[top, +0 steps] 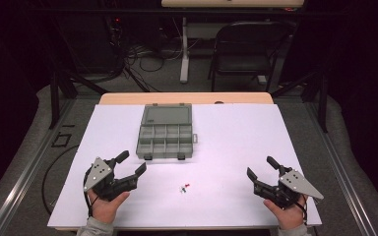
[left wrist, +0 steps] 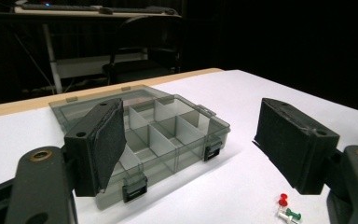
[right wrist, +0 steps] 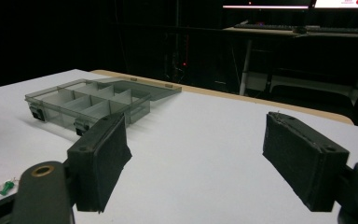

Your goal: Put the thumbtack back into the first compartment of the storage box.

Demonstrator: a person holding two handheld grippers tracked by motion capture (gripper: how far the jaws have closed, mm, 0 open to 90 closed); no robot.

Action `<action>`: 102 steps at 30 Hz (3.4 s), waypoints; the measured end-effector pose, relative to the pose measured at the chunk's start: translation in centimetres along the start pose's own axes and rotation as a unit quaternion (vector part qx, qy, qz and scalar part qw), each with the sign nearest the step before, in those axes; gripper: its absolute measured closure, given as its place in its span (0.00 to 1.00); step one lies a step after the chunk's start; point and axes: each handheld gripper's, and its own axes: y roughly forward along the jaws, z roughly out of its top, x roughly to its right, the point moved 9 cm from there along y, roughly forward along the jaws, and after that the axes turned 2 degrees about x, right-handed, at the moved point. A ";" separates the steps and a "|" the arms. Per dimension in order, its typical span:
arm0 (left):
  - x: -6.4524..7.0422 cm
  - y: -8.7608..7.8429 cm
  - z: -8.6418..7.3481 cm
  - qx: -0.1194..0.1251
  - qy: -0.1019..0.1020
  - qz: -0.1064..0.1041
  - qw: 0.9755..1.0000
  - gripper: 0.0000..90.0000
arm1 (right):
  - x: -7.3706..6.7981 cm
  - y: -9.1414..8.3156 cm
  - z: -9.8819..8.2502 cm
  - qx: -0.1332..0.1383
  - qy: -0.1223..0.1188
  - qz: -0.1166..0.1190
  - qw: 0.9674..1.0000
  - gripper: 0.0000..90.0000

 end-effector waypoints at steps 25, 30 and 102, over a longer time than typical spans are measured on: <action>4.3 5.2 -2.7 -0.113 -0.003 -0.071 0.991 0.47 | -0.7 0.9 -0.8 -0.025 -0.020 0.008 0.999 0.25; 5.8 6.8 -2.7 -0.134 0.014 -0.088 0.987 0.49 | -0.8 0.9 -0.9 -0.027 -0.027 0.012 0.999 0.25; 8.2 6.9 -9.8 -0.288 -0.022 -0.110 0.951 0.93 | -0.5 0.9 -1.5 -0.045 -0.024 0.022 0.998 0.25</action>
